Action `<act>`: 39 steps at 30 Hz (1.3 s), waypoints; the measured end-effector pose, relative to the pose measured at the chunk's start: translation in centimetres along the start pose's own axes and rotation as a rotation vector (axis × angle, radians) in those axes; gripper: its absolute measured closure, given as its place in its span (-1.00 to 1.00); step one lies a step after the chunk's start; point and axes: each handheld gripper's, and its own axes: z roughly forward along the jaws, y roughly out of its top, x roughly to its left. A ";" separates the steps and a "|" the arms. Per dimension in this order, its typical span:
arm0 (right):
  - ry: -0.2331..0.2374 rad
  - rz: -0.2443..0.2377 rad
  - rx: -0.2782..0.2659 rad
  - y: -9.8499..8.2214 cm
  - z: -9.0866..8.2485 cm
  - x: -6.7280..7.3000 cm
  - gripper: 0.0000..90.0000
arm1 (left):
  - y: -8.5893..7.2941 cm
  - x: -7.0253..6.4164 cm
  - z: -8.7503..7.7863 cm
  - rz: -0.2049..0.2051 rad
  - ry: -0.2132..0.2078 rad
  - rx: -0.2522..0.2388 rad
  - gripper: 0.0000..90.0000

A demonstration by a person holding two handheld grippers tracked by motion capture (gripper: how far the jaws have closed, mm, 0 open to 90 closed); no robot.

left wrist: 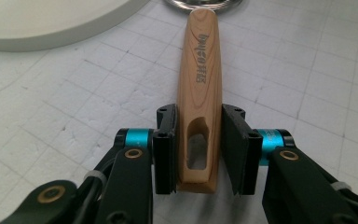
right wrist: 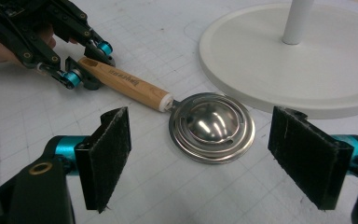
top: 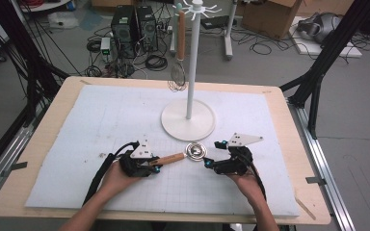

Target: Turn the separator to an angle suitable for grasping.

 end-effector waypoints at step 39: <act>0.102 -0.127 0.100 1.9 3.3 2.0 -0.48 | 0.7 -0.6 -2.2 -0.002 -0.019 -0.021 0.53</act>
